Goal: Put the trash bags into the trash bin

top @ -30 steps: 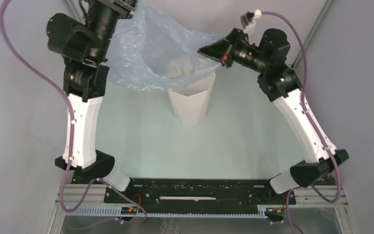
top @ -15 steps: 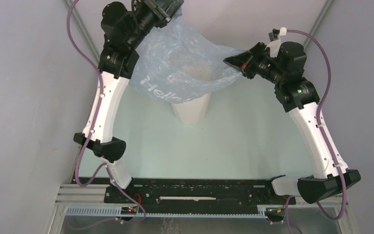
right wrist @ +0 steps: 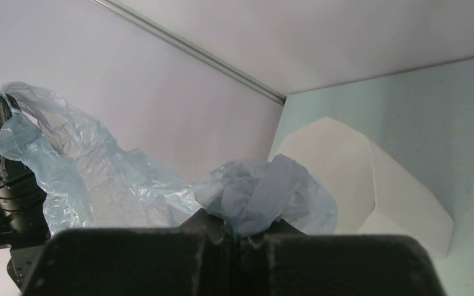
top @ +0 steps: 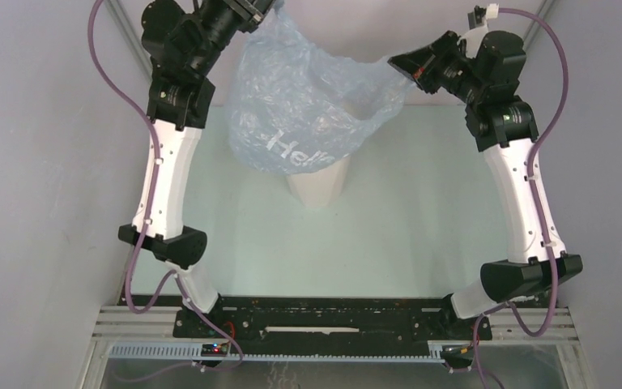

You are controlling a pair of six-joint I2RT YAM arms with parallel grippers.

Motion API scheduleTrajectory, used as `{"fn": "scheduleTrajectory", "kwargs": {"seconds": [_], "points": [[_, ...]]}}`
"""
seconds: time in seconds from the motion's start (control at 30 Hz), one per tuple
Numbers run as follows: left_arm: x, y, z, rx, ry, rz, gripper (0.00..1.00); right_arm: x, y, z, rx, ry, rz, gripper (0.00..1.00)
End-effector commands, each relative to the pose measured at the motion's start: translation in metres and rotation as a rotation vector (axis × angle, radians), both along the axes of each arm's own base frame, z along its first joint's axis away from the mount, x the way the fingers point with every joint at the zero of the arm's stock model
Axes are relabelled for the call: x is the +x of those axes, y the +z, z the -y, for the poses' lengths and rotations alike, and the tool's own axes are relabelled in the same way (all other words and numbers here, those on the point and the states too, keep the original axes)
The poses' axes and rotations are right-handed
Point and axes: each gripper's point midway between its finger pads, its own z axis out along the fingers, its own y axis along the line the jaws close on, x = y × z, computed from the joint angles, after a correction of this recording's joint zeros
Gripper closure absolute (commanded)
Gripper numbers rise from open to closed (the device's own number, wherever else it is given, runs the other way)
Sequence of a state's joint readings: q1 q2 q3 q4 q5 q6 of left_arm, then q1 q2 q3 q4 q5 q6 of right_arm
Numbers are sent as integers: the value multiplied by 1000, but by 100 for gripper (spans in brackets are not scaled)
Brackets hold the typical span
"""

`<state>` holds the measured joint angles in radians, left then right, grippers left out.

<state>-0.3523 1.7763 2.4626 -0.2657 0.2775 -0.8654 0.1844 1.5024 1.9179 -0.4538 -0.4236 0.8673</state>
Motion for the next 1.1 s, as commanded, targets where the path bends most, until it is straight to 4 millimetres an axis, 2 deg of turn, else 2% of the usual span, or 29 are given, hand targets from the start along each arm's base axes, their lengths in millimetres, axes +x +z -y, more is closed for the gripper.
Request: {"fn": "scheduleTrajectory", "kwargs": {"seconds": [0.0, 0.07, 0.17, 0.3, 0.33, 0.53, 0.63, 0.7, 0.73, 0.83, 0.87, 0.93, 0.97, 1.07], "points": [[-17, 44, -12, -111, -47, 116, 100, -7, 37, 3, -36, -17, 119, 100], [-15, 49, -15, -136, -49, 126, 100, -6, 46, 2, -46, -14, 142, 100], [-22, 66, -24, -180, -50, 173, 100, -5, 56, 3, -60, -21, 161, 100], [-28, 71, -33, -185, -35, 187, 100, -10, 56, -3, -45, -3, 133, 100], [-29, 69, -32, -181, -40, 182, 100, -15, 55, -5, -53, 1, 133, 100], [-12, 28, -28, -106, -5, 75, 100, -16, 4, -32, -9, 64, 21, 100], [-8, 12, -32, -34, 41, 42, 96, -19, 3, -48, -13, 111, 22, 100], [-4, 2, -33, -1, 48, 16, 86, -18, 8, -48, -35, 99, 39, 100], [-2, -4, -34, 11, 46, -1, 78, -16, 9, -43, -39, 74, 38, 100], [-4, -18, -42, 74, 77, -46, 52, -4, 5, -19, 8, -7, -8, 100], [-6, -23, -49, 100, 106, -62, 46, -2, 2, -11, 13, -33, -21, 100], [-17, -27, -63, 150, 148, -70, 15, 0, -3, -4, 9, -57, -31, 100], [-24, -28, -70, 168, 166, -76, 2, 0, -5, -4, 8, -57, -36, 100], [-48, -38, -94, 235, 244, -107, 0, -1, -10, -5, 2, -42, -46, 100]]}}
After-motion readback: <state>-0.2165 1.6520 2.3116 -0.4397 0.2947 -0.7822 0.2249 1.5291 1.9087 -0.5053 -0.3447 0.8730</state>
